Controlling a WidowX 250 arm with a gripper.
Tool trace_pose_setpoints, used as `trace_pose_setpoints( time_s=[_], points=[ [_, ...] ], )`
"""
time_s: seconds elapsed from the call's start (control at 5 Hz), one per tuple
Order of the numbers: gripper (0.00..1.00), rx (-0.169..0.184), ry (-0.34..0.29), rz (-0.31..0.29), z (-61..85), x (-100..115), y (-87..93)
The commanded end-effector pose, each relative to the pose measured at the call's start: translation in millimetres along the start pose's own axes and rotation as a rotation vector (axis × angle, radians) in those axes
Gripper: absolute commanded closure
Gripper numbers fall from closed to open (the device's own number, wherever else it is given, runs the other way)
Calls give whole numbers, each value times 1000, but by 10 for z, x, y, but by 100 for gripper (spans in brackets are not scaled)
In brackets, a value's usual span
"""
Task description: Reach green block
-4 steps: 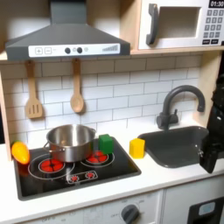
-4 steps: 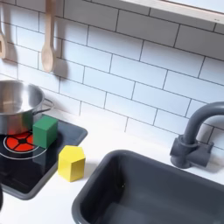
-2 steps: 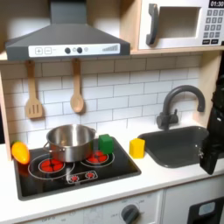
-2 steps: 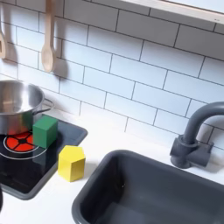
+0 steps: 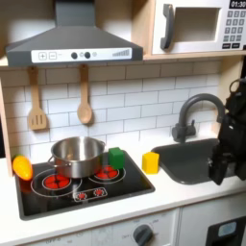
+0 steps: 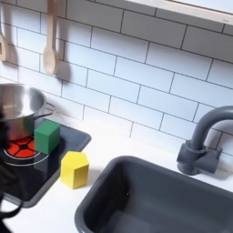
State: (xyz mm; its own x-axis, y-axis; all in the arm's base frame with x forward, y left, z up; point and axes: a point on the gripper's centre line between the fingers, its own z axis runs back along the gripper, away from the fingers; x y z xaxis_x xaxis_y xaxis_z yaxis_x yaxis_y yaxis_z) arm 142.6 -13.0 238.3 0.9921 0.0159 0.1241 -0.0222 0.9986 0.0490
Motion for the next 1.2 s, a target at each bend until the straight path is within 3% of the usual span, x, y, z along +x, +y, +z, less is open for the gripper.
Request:
trace_pose_setpoints(
  time_s=[0.0, 0.2, 0.8, 1.0],
  points=[
    [0, 54, -22, 29, -76, 196, 93],
    [0, 55, -22, 34, -118, 279, 137],
    [0, 0, -38, 66, -118, 496, 260],
    [0, -1, -37, 74, -164, 598, 319]
  ],
)
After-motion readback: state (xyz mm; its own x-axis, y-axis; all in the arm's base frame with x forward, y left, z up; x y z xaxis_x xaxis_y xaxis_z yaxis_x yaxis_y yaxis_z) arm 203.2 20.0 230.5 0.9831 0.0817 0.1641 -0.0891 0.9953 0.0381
